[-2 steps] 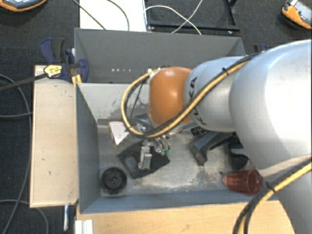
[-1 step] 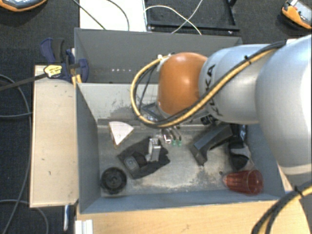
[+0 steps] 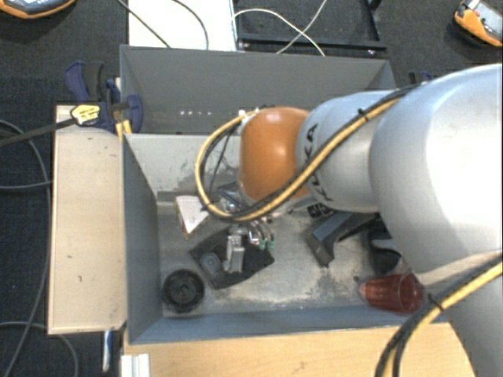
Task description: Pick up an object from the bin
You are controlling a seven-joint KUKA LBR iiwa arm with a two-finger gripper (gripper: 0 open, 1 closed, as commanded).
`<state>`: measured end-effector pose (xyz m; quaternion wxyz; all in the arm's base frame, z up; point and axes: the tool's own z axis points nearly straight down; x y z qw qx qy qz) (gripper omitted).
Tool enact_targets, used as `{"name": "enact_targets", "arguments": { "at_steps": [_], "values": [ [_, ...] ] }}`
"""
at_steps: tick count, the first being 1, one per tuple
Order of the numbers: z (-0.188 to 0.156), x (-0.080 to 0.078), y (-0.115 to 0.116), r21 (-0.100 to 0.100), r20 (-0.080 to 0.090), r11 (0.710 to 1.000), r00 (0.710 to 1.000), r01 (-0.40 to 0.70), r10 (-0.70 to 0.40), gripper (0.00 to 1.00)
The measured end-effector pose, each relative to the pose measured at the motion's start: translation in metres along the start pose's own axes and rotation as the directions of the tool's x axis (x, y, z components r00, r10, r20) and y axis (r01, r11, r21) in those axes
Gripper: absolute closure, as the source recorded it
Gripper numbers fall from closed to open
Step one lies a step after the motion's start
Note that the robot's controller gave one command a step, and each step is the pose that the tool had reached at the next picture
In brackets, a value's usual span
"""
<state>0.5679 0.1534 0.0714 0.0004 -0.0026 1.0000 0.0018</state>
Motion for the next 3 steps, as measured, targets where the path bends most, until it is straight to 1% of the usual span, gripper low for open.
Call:
{"name": "enact_targets", "arguments": {
  "at_steps": [1,2,3],
  "values": [
    [0.000,0.024,-0.014,0.004,0.006,0.802,0.802,0.598,-0.598,0.00],
    [-0.002,0.000,0.000,-0.001,0.004,1.000,1.000,0.000,0.000,1.00],
    [-0.002,-0.002,0.000,-0.001,0.004,1.000,1.000,0.000,0.000,1.00]
  ]
}}
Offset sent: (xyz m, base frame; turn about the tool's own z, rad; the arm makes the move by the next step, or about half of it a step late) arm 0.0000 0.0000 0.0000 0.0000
